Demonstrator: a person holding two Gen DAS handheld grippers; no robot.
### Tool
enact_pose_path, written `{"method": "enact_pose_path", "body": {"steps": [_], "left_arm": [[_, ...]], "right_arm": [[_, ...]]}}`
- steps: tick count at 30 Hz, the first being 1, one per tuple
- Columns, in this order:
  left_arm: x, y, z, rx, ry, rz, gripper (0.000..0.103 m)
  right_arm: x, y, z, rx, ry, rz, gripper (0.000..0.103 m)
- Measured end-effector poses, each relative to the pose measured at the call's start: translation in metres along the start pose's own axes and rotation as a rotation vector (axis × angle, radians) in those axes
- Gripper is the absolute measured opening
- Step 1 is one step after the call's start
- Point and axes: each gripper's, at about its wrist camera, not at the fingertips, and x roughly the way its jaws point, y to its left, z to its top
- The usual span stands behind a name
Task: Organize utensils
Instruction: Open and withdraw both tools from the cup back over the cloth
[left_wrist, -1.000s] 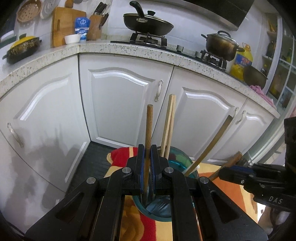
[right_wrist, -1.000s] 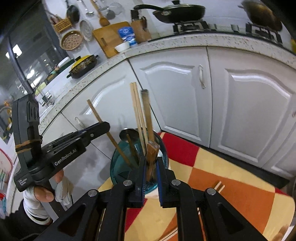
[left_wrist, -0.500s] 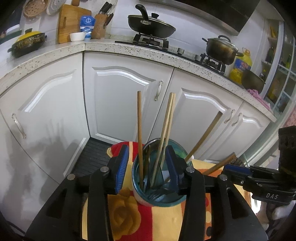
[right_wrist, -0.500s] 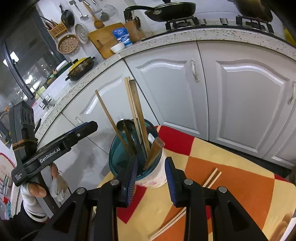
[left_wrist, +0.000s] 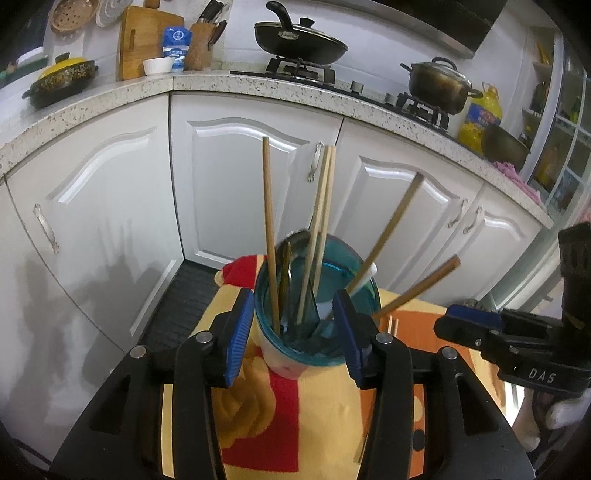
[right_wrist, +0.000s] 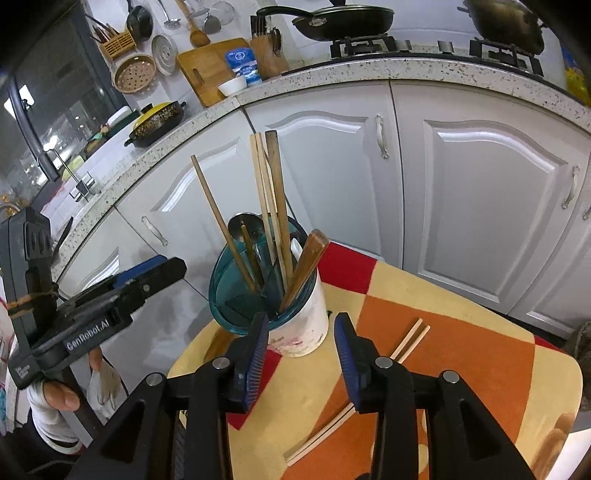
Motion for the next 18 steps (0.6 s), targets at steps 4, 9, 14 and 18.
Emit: {"method": "enact_pose_path", "body": {"steps": [4, 9, 14, 18], "left_arm": [[-0.002, -0.006, -0.006, 0.019, -0.003, 0.014, 0.043], [-0.005, -0.01, -0.014, 0.036, -0.002, 0.025, 0.043], [-0.008, -0.013, -0.021, 0.047, -0.001, 0.033, 0.043], [-0.009, -0.015, -0.026, 0.054, 0.004, 0.033, 0.043]], "right_arm": [[-0.003, 0.001, -0.003, -0.003, -0.001, -0.01, 0.036], [-0.005, 0.001, -0.008, -0.003, -0.001, -0.028, 0.038], [-0.006, 0.002, -0.012, -0.001, 0.004, -0.035, 0.039], [-0.008, 0.003, -0.016, -0.006, 0.009, -0.043, 0.04]]}}
